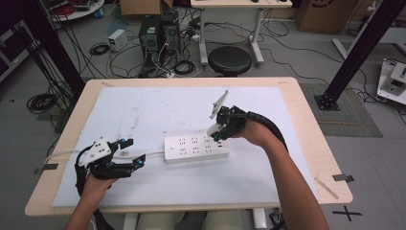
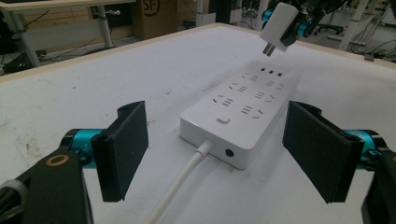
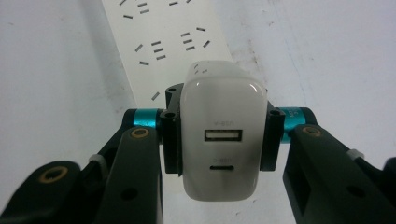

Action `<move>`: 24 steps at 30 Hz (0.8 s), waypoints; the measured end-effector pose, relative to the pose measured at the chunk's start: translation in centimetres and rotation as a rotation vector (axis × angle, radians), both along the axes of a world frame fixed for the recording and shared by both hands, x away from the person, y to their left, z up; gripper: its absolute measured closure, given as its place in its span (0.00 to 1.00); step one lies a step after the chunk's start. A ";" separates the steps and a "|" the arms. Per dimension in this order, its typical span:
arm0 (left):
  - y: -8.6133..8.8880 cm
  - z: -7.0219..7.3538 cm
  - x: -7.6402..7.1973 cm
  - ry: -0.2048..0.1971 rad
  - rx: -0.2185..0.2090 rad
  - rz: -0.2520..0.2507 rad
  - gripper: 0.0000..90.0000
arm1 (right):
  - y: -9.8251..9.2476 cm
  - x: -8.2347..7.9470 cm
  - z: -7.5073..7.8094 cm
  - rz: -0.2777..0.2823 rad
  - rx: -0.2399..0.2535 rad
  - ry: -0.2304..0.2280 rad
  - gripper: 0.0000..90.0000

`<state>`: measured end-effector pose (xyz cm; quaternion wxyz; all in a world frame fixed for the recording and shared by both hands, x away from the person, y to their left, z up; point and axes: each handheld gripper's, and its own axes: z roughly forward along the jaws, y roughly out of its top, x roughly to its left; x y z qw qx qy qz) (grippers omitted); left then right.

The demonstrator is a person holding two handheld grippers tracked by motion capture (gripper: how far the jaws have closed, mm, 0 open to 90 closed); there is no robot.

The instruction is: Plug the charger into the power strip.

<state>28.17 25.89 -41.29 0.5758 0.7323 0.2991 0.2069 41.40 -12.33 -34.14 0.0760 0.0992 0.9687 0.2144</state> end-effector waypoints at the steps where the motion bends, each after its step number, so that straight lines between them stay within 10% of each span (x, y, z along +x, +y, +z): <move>1: 0.0 0.0 0.0 0.000 0.000 0.000 0.25 | 0.2 0.1 -0.1 0.005 -0.004 -0.002 0.70; 24: 0.9 -0.6 -0.3 0.013 -0.019 0.012 0.25 | 2.1 0.9 -2.4 0.068 -0.098 0.008 0.70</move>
